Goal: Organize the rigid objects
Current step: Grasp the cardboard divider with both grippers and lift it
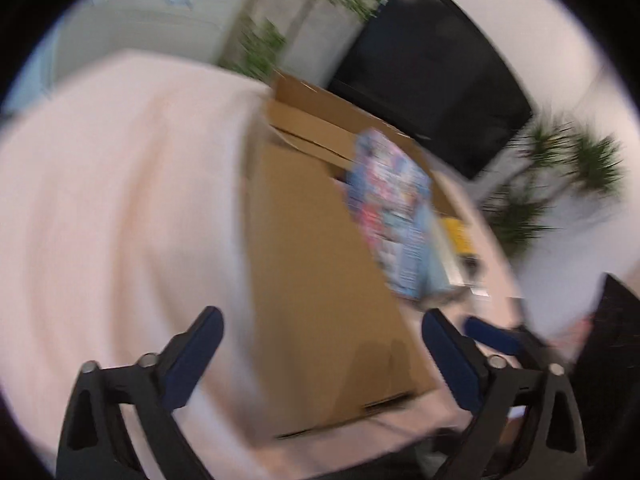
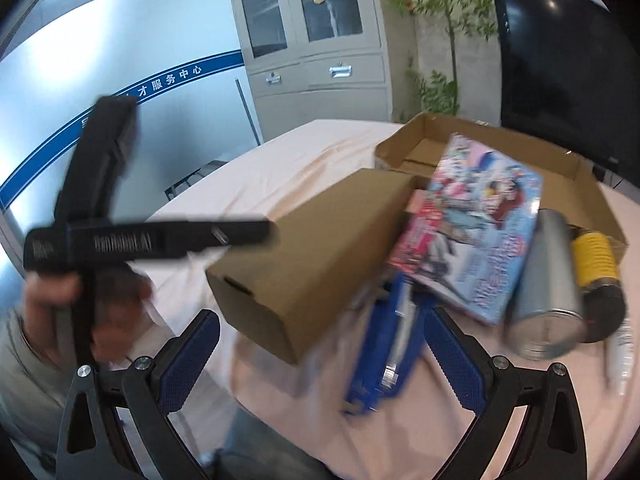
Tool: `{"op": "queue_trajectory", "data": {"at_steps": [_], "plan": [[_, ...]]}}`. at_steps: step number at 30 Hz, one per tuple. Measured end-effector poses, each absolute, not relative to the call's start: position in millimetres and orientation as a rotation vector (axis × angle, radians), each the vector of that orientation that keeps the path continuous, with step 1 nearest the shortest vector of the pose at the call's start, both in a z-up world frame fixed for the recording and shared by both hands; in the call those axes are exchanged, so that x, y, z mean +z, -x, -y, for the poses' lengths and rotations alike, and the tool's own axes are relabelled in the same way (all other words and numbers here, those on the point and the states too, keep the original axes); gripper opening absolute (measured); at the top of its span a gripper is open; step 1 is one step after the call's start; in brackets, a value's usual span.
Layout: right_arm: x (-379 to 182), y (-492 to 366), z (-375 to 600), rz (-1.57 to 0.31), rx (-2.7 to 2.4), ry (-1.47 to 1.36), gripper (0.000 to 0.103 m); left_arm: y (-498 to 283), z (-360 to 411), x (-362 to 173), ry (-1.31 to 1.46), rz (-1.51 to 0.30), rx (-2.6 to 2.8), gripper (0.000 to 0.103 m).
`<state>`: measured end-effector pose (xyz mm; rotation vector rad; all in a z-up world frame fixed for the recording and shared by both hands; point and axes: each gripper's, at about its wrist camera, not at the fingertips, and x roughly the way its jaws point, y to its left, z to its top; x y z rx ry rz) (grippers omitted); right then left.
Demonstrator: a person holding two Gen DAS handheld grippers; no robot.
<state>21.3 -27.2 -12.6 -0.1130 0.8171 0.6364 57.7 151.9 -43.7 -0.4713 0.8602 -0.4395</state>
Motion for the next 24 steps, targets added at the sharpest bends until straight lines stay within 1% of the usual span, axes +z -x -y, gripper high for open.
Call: {"op": "queue_trajectory", "data": {"at_steps": [1, 4, 10, 11, 12, 13, 15, 16, 18, 20, 21, 22, 23, 24], "plan": [[-14, -26, 16, -0.837, 0.619, 0.125, 0.103, -61, -150, -48, 0.503, -0.871, -0.493, 0.087], [-15, -29, 6, -0.876, 0.59, 0.134, 0.103, -62, -144, -55, 0.593, -0.885, -0.665, 0.087], [-27, -39, 11, -0.912, 0.474, 0.181, 0.101, -59, -141, -53, 0.614, -0.861, -0.751, 0.087], [-32, -42, 12, -0.927, 0.454, 0.193, 0.093, -60, -145, -54, 0.618, -0.87, -0.738, 0.087], [-37, -45, 15, -0.946, 0.473, 0.184, 0.082, -60, -147, -57, 0.62, -0.88, -0.721, 0.087], [-42, -48, 15, -0.979, 0.505, 0.162, 0.08, -61, -150, -60, 0.627, -0.887, -0.706, 0.087], [-46, -52, 21, -0.997, 0.526, 0.102, 0.079, -61, -160, -71, 0.679, -0.912, -0.657, 0.087], [-47, -56, 26, -1.009, 0.546, 0.05, 0.079, -62, -166, -79, 0.728, -0.927, -0.643, 0.09], [-48, -67, 40, -1.043, 0.594, -0.112, 0.079, -66, -170, -89, 0.846, -0.927, -0.687, 0.092], [-55, -75, 53, -1.092, 0.656, -0.28, 0.079, -70, -163, -87, 0.839, -0.924, -0.702, 0.092], [-60, -79, 58, -1.117, 0.682, -0.349, 0.079, -71, -159, -84, 0.814, -0.92, -0.703, 0.09], [-66, -82, 63, -1.155, 0.713, -0.427, 0.079, -72, -153, -79, 0.796, -0.909, -0.705, 0.084], [-73, -85, 67, -1.197, 0.745, -0.501, 0.079, -72, -150, -75, 0.783, -0.905, -0.703, 0.073], [-80, -89, 69, -1.225, 0.765, -0.537, 0.081, -73, -143, -70, 0.745, -0.912, -0.678, 0.068]]}}
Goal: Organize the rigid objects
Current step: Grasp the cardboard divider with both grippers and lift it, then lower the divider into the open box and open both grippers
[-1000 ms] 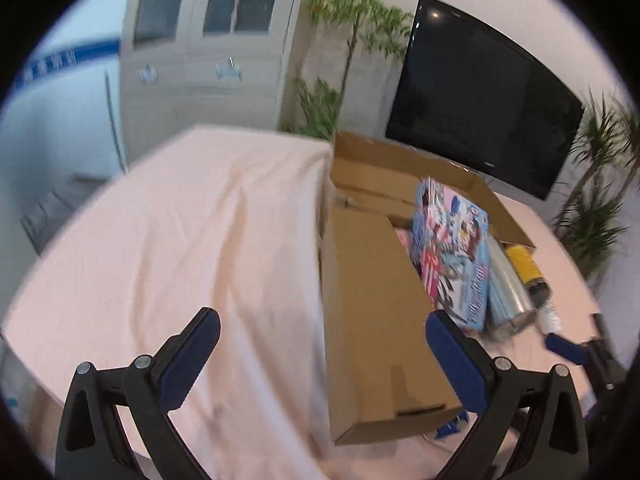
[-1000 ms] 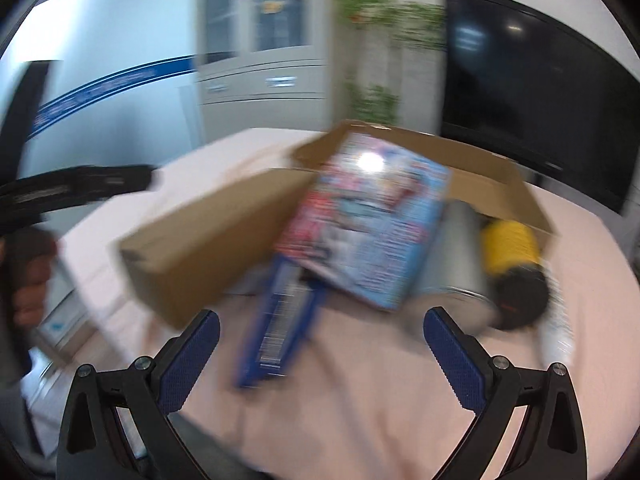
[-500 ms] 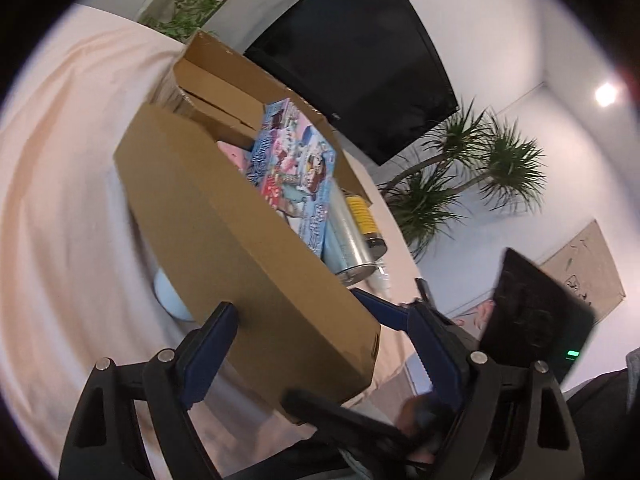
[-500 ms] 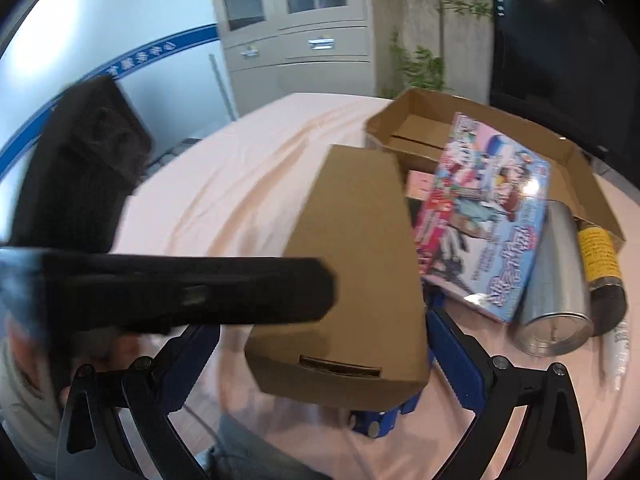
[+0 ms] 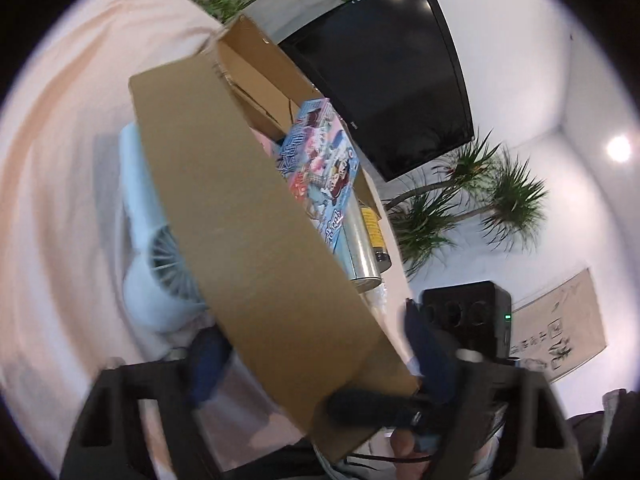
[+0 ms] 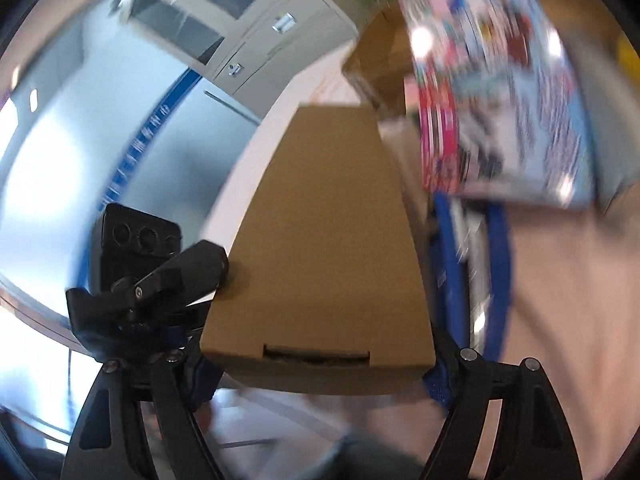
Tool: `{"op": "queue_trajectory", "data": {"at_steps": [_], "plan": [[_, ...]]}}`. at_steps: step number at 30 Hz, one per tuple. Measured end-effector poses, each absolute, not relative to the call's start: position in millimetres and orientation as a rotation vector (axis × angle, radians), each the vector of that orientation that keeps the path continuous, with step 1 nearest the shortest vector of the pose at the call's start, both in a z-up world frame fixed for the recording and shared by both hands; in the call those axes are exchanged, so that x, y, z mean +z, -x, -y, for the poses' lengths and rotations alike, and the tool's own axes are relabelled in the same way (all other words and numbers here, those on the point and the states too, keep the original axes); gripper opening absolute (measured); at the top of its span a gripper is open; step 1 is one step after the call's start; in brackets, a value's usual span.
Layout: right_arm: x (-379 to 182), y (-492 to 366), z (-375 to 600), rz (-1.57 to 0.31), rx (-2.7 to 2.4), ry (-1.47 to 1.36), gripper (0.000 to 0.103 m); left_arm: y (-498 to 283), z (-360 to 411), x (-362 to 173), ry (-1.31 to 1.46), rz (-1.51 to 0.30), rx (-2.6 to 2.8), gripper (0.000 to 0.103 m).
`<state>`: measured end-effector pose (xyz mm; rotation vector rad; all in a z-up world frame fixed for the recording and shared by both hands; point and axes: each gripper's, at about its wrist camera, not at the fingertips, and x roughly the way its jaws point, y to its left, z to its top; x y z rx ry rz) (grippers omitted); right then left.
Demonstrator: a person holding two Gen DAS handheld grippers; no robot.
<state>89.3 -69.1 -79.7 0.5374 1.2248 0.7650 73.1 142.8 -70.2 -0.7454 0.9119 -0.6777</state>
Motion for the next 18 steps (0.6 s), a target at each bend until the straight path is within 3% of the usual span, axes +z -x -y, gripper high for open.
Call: {"op": "queue_trajectory", "data": {"at_steps": [1, 4, 11, 13, 15, 18], "plan": [[-83, -92, 73, -1.246, 0.796, -0.557, 0.083, -75, -137, -64, 0.706, -0.911, -0.652, 0.065], [-60, -90, 81, -1.168, 0.755, -0.412, 0.102, -75, -121, -43, 0.608, -0.902, -0.621, 0.056], [7, -75, 94, -0.927, 0.59, 0.014, 0.102, -83, -65, -30, 0.512, -0.872, -0.747, 0.056], [0, -80, 93, -0.952, 0.569, 0.051, 0.093, -84, -61, -30, 0.522, -0.869, -0.775, 0.056], [-18, -83, 88, -0.984, 0.545, 0.075, 0.053, -73, -73, -29, 0.514, -0.85, -0.72, 0.056], [-29, -93, 98, -1.002, 0.58, 0.025, 0.049, -54, -104, -31, 0.529, -0.842, -0.554, 0.058]]}}
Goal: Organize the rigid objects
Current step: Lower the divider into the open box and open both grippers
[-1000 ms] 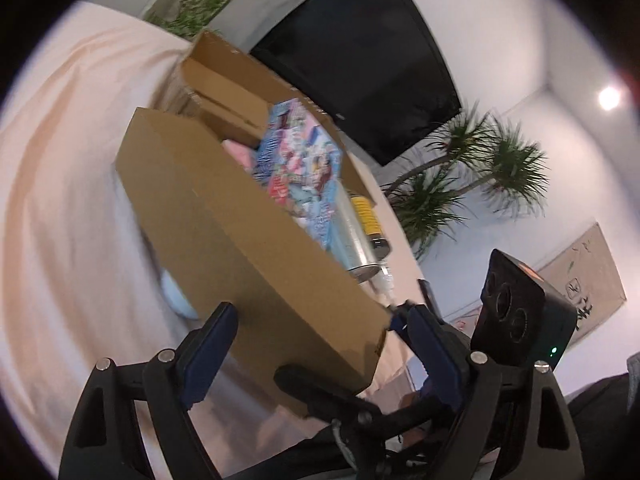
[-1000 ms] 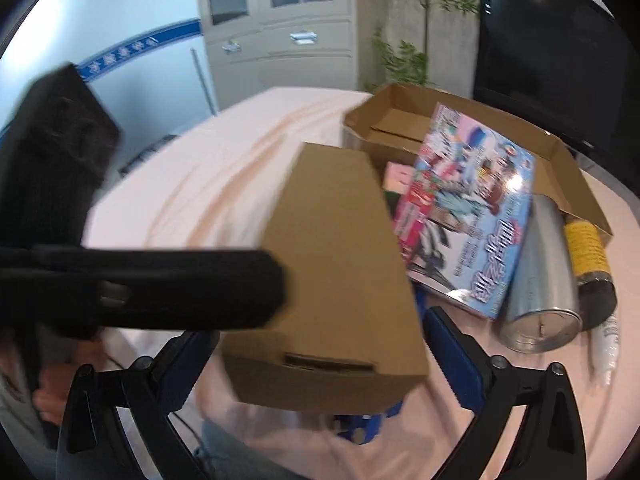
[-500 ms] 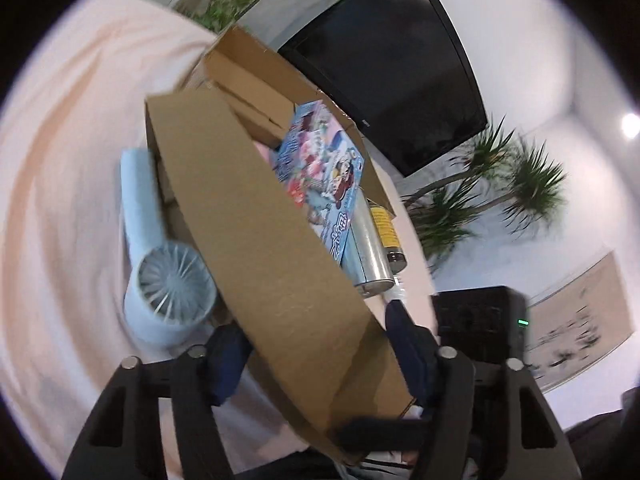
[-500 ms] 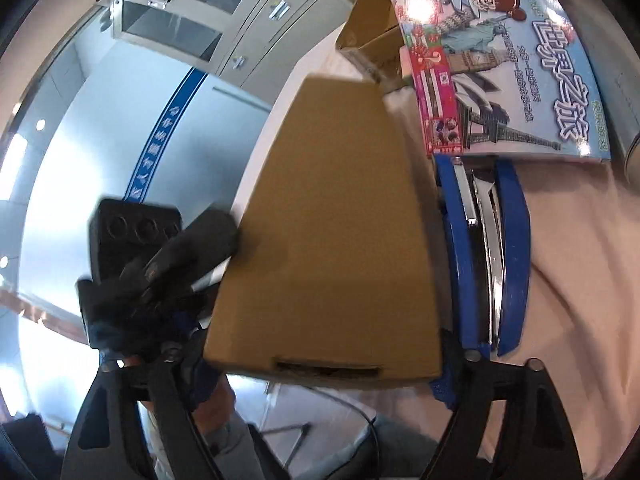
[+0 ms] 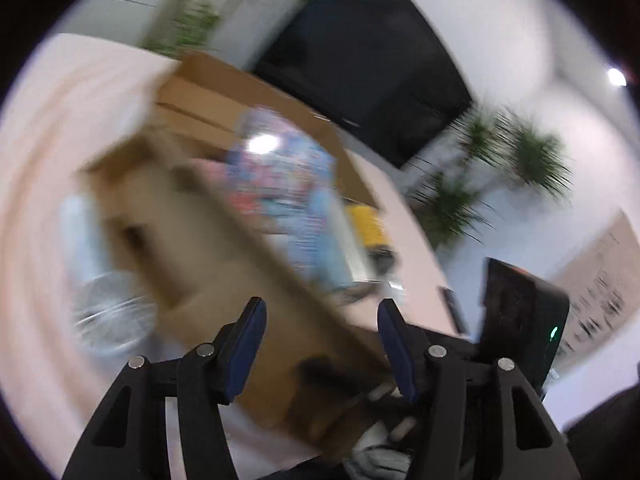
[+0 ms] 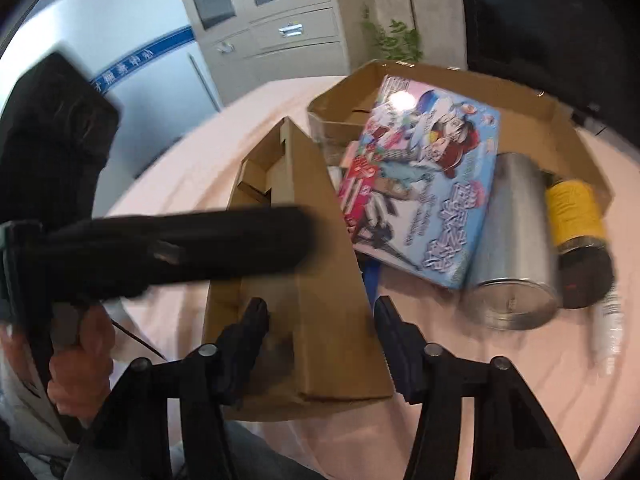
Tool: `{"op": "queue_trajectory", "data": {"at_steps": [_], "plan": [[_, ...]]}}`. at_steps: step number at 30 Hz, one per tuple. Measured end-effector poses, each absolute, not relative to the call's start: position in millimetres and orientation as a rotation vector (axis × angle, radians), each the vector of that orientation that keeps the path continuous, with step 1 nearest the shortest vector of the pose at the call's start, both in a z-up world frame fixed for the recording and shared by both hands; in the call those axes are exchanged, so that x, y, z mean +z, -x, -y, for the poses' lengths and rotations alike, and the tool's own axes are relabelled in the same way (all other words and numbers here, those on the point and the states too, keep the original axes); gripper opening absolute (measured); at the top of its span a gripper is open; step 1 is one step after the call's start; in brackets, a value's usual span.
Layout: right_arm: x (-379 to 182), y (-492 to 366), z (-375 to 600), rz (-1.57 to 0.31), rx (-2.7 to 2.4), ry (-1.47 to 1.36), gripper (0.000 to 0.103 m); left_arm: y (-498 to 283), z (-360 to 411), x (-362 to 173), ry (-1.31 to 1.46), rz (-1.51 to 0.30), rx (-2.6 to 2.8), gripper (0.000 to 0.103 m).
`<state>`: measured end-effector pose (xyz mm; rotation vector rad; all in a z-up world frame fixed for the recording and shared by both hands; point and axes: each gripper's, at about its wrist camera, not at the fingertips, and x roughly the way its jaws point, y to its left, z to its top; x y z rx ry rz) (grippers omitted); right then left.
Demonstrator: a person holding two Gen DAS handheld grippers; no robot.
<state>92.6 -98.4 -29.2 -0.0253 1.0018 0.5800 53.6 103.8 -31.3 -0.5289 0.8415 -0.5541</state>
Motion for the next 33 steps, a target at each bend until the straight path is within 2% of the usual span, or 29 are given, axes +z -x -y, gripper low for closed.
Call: {"op": "queue_trajectory", "data": {"at_steps": [1, 3, 7, 9, 13, 15, 19, 24, 27, 29, 33], "plan": [[-29, -96, 104, -0.998, 0.59, 0.01, 0.048, -48, -112, -33, 0.529, -0.847, -0.505, 0.058], [-34, -105, 108, -1.008, 0.61, -0.045, 0.034, -36, -126, -45, 0.532, -0.884, -0.388, 0.058], [-49, -117, 111, -1.077, 0.642, -0.171, 0.029, -39, -118, -76, 0.58, -1.007, -0.367, 0.059], [-53, -111, 105, -1.077, 0.634, -0.159, 0.029, -38, -118, -78, 0.63, -0.979, -0.396, 0.041], [-56, -110, 104, -1.084, 0.648, -0.179, 0.024, -35, -109, -46, 0.461, -0.903, -0.313, 0.025], [-53, -107, 102, -1.065, 0.663, -0.184, 0.021, -35, -108, -31, 0.412, -0.88, -0.287, 0.023], [-22, -108, 103, -0.954, 0.651, -0.192, 0.02, -52, -107, 8, 0.32, -0.799, -0.293, 0.021], [38, -166, 113, -0.802, 0.613, -0.222, 0.019, -120, -99, 74, 0.167, -0.668, -0.329, 0.021], [67, -225, 103, -0.78, 0.593, -0.212, 0.019, -183, -93, 103, 0.109, -0.644, -0.33, 0.02], [78, -278, 93, -0.809, 0.574, -0.235, 0.019, -226, -96, 107, 0.1, -0.673, -0.332, 0.02], [66, -363, 73, -0.927, 0.542, -0.293, 0.018, -309, -108, 75, 0.14, -0.813, -0.325, 0.018]]}}
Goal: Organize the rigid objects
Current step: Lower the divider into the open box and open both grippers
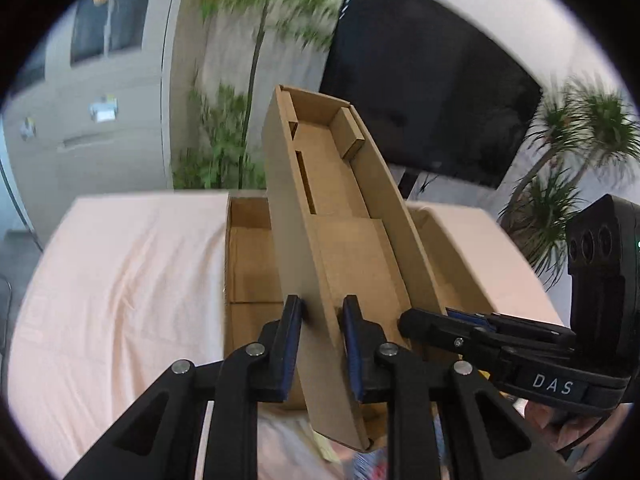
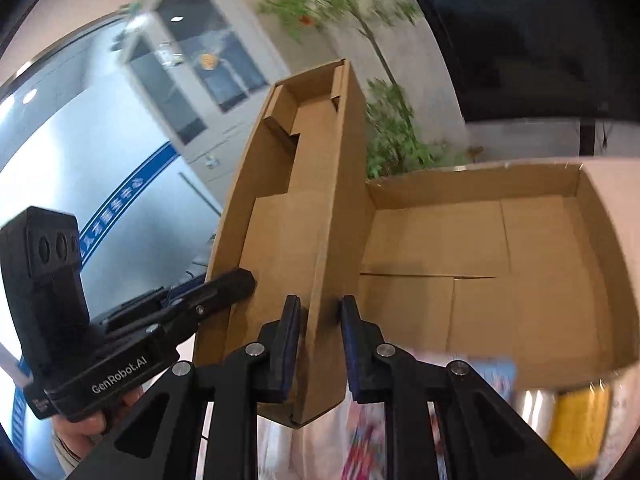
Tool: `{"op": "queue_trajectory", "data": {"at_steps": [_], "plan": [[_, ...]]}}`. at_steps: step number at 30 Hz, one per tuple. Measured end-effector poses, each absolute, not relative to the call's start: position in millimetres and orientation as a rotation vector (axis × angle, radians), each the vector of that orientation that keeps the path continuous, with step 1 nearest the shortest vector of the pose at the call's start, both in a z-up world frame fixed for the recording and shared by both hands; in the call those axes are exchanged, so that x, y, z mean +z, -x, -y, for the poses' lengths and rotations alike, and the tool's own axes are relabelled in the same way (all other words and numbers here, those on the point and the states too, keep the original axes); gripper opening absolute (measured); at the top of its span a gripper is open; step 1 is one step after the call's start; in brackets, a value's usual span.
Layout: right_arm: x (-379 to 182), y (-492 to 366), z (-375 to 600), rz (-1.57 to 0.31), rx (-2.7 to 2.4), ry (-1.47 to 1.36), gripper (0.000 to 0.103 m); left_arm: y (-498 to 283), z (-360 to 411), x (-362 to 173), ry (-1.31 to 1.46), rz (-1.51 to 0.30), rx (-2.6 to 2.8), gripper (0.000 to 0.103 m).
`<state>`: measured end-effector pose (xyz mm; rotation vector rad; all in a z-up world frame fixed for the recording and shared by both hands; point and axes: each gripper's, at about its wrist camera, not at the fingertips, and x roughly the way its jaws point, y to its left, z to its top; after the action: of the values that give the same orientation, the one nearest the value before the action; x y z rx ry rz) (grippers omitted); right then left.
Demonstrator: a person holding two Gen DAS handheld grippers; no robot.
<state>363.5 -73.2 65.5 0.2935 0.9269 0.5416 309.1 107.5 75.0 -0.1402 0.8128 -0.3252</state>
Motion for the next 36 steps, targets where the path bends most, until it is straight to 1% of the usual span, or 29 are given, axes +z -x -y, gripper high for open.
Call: {"op": "queue_trajectory", "data": {"at_steps": [5, 7, 8, 10, 17, 21, 22, 24, 25, 26, 28, 29, 30, 31, 32, 33, 35, 36], "plan": [[-6, -437, 45, -1.144, 0.482, -0.336, 0.018, -351, -124, 9, 0.175, -0.966, -0.272, 0.014], [-36, -456, 37, -1.242, 0.477, -0.364, 0.018, -361, -127, -10, 0.176, -1.014, -0.246, 0.014], [-45, -460, 35, -1.269, 0.473, -0.372, 0.018, -361, -129, -14, 0.174, -1.022, -0.238, 0.016], [-58, -467, 29, -1.282, 0.471, -0.375, 0.018, -359, -131, -16, 0.166, -1.016, -0.217, 0.018], [-58, -470, 19, -1.261, 0.454, -0.35, 0.02, -346, -135, -14, 0.13, -0.978, -0.196, 0.018], [-81, -463, 18, -1.295, 0.433, -0.355, 0.019, -348, -136, -23, 0.121, -1.001, -0.172, 0.021], [-90, -466, 17, -1.312, 0.423, -0.351, 0.019, -347, -137, -24, 0.123, -1.004, -0.174, 0.024], [-99, -467, 12, -1.325, 0.412, -0.345, 0.02, -349, -138, -27, 0.111, -1.006, -0.153, 0.037], [-102, -466, 12, -1.326, 0.412, -0.342, 0.021, -349, -138, -29, 0.099, -1.007, -0.136, 0.053], [-105, -465, 12, -1.327, 0.411, -0.338, 0.022, -350, -139, -30, 0.082, -1.007, -0.1, 0.06], [-108, -465, 13, -1.333, 0.413, -0.35, 0.022, -356, -141, -37, 0.056, -1.024, -0.066, 0.063], [-112, -465, 16, -1.341, 0.418, -0.375, 0.024, -358, -142, -43, 0.049, -1.047, -0.073, 0.063], [-113, -466, 21, -1.345, 0.427, -0.407, 0.031, -360, -141, -50, 0.04, -1.076, -0.079, 0.062], [-109, -466, 25, -1.341, 0.438, -0.44, 0.048, -359, -140, -53, 0.035, -1.086, -0.082, 0.049], [-104, -465, 30, -1.323, 0.429, -0.447, 0.057, -358, -139, -57, 0.034, -1.096, -0.099, 0.02], [-96, -461, 38, -1.291, 0.419, -0.45, 0.067, -355, -137, -58, 0.058, -1.099, -0.145, 0.014], [-68, -444, 59, -1.192, 0.416, -0.449, 0.071, -351, -135, -57, 0.05, -1.095, -0.132, 0.013], [-51, -430, 73, -1.138, 0.426, -0.443, 0.075, -347, -133, -56, 0.044, -1.093, -0.119, 0.013]]}}
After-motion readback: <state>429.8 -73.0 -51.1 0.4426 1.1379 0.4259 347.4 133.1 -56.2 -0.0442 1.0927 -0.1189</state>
